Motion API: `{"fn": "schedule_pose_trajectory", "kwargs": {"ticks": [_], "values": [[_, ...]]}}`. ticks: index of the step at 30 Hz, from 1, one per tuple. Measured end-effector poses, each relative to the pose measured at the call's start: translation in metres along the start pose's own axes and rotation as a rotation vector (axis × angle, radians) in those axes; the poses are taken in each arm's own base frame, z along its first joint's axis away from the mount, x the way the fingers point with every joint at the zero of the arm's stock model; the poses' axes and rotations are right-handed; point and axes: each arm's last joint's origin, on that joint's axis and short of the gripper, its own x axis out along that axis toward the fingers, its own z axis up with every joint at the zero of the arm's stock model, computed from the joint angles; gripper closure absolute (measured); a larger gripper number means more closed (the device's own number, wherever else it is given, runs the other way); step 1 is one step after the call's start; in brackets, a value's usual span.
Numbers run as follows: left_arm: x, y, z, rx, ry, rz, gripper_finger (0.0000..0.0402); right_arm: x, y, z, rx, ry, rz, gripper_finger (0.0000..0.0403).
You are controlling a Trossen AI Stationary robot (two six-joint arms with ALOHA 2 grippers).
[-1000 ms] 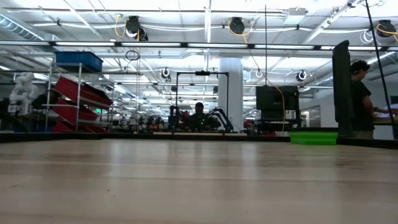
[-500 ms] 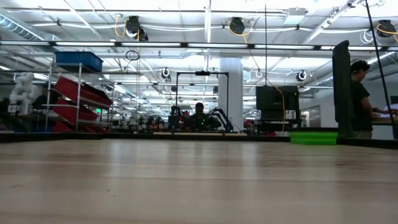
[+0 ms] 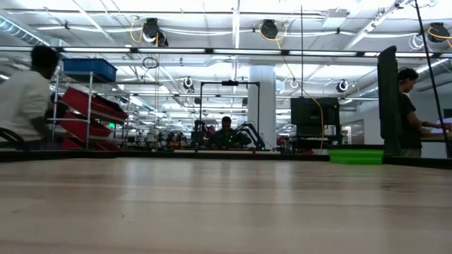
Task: Coil cords
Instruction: Coil the red wire into the spool
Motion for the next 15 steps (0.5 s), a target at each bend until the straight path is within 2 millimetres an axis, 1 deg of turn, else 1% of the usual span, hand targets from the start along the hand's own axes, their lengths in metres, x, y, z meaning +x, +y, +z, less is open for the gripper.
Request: {"fn": "schedule_pose_trajectory", "kwargs": {"ticks": [5,11,15], "values": [[0.013,0.002,-0.006,-0.027,0.035,-0.071,0.0401,0.0,0.0,0.0,0.0,0.0,-0.004,0.0403],[0.022,0.004,-0.008,-0.067,0.054,-0.106,0.04,0.0,-0.001,0.0,0.0,0.002,-0.007,0.0403],[0.022,0.005,-0.008,-0.069,0.054,-0.108,0.0378,0.001,-0.001,0.0,0.0,0.002,-0.01,0.0403]]}}
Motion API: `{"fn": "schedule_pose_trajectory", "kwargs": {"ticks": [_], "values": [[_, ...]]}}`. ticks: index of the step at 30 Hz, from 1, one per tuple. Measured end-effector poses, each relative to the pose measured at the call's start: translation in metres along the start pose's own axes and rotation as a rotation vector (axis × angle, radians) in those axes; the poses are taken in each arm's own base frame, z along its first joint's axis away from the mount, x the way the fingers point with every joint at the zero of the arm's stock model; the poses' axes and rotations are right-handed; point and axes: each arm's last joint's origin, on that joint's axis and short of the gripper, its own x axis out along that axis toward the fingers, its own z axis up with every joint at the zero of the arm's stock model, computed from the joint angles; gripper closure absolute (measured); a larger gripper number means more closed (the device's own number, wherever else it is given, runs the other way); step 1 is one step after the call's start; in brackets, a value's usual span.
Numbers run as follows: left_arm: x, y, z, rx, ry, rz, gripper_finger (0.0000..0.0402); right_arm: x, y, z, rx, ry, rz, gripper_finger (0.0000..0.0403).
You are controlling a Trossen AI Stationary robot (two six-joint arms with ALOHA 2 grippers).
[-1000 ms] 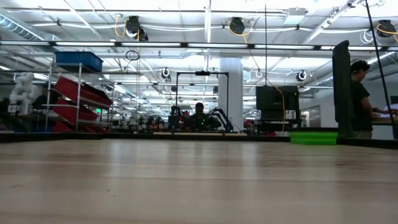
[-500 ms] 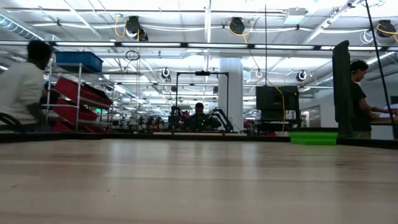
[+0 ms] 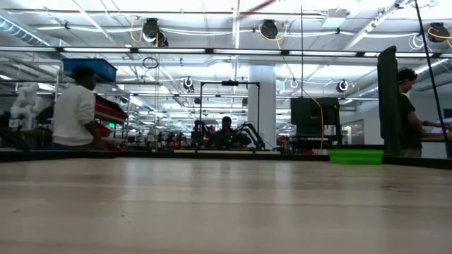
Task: Coil cords
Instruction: Coil the red wire into the spool
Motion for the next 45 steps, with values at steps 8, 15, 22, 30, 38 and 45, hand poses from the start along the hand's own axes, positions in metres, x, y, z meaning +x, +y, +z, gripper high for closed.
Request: {"fn": "schedule_pose_trajectory", "kwargs": {"ticks": [8,15,22,30,38,45], "values": [[0.0,0.0,0.0,-0.001,0.0,0.0,0.0329,0.001,0.0,0.0,0.0,0.001,0.0,0.0403],[-0.015,-0.008,0.001,0.003,-0.021,-0.019,0.0327,0.002,0.001,-0.003,0.001,0.022,-0.026,0.0403],[-0.037,-0.009,0.011,0.002,-0.076,0.076,0.0327,0.002,0.0,-0.003,0.001,0.027,-0.045,0.0403],[-0.039,-0.009,0.013,0.021,-0.083,0.12,0.0327,0.008,0.0,-0.005,0.001,0.035,-0.049,0.0403],[-0.035,-0.007,0.013,0.013,-0.079,0.128,0.0327,0.016,-0.005,-0.006,0.015,0.025,-0.011,0.0403],[-0.035,-0.007,0.015,-0.011,-0.088,0.127,0.0327,0.019,-0.007,-0.006,0.02,0.023,0.007,0.0403]]}}
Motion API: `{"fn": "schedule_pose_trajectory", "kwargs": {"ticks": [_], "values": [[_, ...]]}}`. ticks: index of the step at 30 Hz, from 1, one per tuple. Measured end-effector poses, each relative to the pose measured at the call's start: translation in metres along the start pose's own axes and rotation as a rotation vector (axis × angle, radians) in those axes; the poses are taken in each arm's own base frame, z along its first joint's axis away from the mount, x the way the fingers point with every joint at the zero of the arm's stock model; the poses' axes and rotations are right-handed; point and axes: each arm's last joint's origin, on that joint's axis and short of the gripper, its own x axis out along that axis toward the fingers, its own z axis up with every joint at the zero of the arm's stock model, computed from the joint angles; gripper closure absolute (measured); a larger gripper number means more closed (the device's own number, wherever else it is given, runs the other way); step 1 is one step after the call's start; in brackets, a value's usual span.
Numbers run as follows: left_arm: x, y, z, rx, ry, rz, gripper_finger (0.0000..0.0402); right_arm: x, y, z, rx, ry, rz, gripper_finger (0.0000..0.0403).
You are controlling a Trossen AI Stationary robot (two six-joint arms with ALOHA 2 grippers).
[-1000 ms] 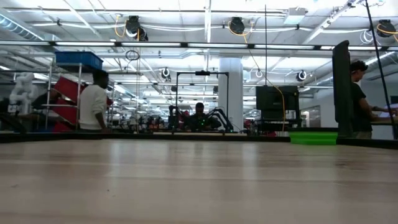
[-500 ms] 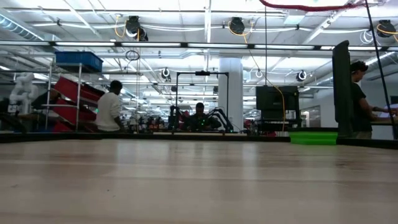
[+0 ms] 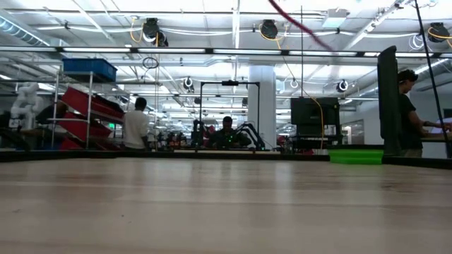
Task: Coil cords
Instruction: Coil the red wire into the spool
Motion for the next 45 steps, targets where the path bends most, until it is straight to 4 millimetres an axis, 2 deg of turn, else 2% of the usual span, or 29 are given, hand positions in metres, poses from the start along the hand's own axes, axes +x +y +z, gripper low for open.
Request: {"fn": "schedule_pose_trajectory", "kwargs": {"ticks": [9,36,45], "values": [[0.004,-0.001,0.005,-0.114,-0.021,-0.08,0.0326,0.0,0.0,0.0,0.0,0.0,0.003,0.0403],[0.009,-0.002,0.006,-0.139,-0.026,-0.095,0.0328,0.003,0.002,-0.002,-0.005,0.007,0.001,0.0403],[0.011,-0.002,0.006,-0.118,-0.028,-0.121,0.0393,0.002,0.002,-0.002,-0.007,0.007,0.005,0.0403]]}}
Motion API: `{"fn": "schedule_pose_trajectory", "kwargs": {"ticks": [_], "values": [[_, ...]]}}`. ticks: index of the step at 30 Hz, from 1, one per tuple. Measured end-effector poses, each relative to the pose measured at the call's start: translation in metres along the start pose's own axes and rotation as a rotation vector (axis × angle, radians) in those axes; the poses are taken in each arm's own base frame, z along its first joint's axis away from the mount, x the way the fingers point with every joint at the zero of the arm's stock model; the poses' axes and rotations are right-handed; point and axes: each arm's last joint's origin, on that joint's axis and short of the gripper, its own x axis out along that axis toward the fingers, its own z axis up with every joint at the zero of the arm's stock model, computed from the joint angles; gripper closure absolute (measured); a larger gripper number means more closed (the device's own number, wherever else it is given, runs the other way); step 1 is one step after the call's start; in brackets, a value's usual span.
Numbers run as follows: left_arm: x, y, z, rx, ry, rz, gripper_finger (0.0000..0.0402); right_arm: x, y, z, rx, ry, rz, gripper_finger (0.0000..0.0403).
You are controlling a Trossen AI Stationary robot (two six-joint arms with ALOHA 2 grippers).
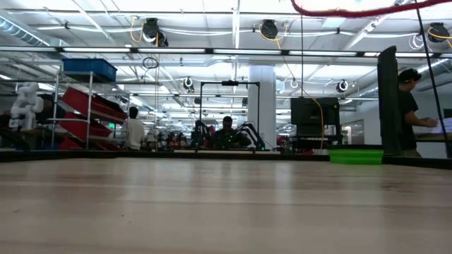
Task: Coil cords
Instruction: Coil the red wire into the spool
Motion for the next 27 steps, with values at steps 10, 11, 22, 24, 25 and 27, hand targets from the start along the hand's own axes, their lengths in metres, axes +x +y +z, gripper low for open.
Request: {"fn": "schedule_pose_trajectory", "kwargs": {"ticks": [10,11,22,24,25,27], "values": [[0.0,-0.001,-0.001,0.021,0.003,-0.001,0.0398,-0.002,0.003,-0.005,-0.032,0.049,0.008,0.0383],[0.0,-0.001,-0.001,0.021,0.003,-0.001,0.0398,-0.003,0.004,-0.006,-0.035,0.051,0.007,0.0375],[-0.012,-0.005,0.0,0.045,-0.008,-0.018,0.0399,-0.015,0.012,-0.01,-0.103,0.096,-0.146,0.0277],[-0.02,-0.006,0.003,0.045,-0.017,-0.022,0.0399,-0.015,0.011,-0.013,-0.104,0.12,-0.184,0.0267],[-0.024,-0.006,0.005,0.05,-0.023,-0.018,0.0399,-0.015,0.01,-0.014,-0.096,0.129,-0.192,0.0264],[-0.033,-0.006,0.009,0.051,-0.034,-0.009,0.0399,-0.012,0.006,-0.016,-0.072,0.143,-0.196,0.026]]}}
